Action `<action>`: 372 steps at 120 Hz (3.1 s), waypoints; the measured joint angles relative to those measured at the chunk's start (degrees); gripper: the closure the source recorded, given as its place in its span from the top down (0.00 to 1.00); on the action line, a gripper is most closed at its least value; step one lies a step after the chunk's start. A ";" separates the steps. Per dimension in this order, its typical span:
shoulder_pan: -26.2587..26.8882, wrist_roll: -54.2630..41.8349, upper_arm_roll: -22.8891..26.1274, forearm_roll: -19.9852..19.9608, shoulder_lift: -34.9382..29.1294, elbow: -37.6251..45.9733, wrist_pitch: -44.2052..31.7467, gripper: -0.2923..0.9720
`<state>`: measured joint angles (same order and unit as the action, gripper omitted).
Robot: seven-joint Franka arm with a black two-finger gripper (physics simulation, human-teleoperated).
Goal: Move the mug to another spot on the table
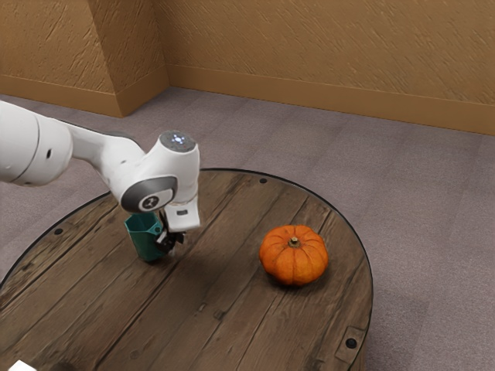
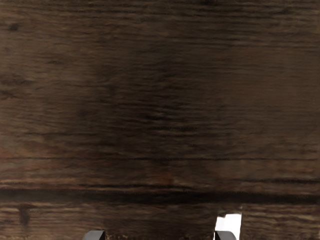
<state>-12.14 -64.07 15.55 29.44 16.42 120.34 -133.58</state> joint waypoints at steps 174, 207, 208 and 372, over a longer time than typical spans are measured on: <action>6.54 3.10 -2.18 0.24 0.04 -9.97 12.72 0.24; 10.84 22.34 -1.94 -0.76 13.31 -29.26 31.41 0.23; 10.89 22.99 -1.93 -0.85 14.01 -30.15 32.11 0.23; 6.14 91.18 -0.27 -17.49 32.71 -53.35 51.31 0.66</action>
<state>-6.00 27.10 15.29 11.95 49.13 66.99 -82.28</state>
